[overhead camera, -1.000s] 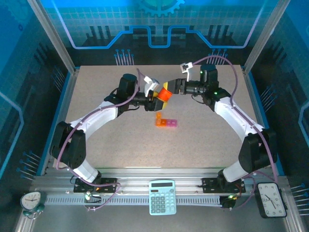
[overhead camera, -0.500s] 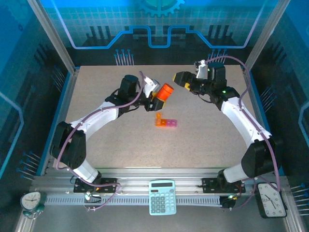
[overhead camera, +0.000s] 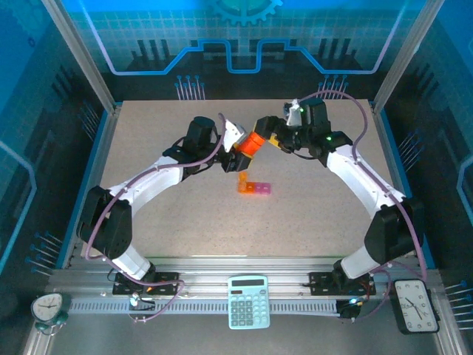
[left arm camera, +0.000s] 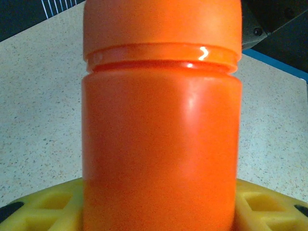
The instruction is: Sort the pills into containers
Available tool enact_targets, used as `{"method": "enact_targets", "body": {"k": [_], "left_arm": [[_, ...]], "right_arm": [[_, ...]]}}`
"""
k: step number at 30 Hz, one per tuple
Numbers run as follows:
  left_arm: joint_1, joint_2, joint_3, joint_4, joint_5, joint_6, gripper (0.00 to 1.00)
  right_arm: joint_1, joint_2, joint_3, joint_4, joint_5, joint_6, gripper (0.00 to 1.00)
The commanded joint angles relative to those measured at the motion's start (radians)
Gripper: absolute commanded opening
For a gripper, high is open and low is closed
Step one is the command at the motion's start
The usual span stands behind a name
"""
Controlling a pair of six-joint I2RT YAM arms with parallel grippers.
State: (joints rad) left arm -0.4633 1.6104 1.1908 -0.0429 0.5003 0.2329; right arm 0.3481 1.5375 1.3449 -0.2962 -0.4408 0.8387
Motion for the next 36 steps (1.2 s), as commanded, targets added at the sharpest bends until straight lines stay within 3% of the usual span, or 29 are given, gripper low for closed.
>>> {"method": "enact_targets", "body": {"k": [1,5,11,15,20,25,29,33,35,36], "left_arm": [[-0.01,0.002,0.036,0.001,-0.002,0.026,0.14],[-0.012,0.005,0.042,0.0,-0.003,0.024,0.13],[-0.011,0.005,0.044,0.003,-0.003,0.018,0.13],[-0.008,0.006,0.046,0.009,0.014,-0.003,0.13],[0.019,-0.004,0.054,0.002,0.122,-0.055,0.12],[0.062,-0.009,0.064,0.003,0.325,-0.15,0.12],[0.072,-0.004,0.069,-0.001,0.418,-0.191,0.12],[0.071,0.009,0.08,-0.028,0.435,-0.188,0.12],[0.071,0.014,0.085,-0.032,0.426,-0.184,0.12],[0.071,0.016,0.084,-0.028,0.42,-0.183,0.12]], "right_arm": [[0.027,0.016,0.037,-0.008,0.009,0.007,0.84],[0.041,0.024,0.041,-0.011,0.007,0.001,0.79],[0.044,0.022,0.034,-0.011,0.011,-0.015,0.46],[0.033,0.01,0.021,0.014,-0.01,-0.054,0.37],[-0.036,-0.007,0.007,0.101,-0.11,-0.207,0.35],[-0.124,-0.026,-0.033,0.257,-0.374,-0.404,0.37],[-0.149,-0.027,-0.027,0.276,-0.475,-0.43,0.37],[-0.149,-0.031,-0.015,0.256,-0.497,-0.437,0.37],[-0.147,-0.036,-0.012,0.241,-0.479,-0.432,0.43],[-0.147,-0.039,-0.015,0.245,-0.473,-0.414,0.57]]}}
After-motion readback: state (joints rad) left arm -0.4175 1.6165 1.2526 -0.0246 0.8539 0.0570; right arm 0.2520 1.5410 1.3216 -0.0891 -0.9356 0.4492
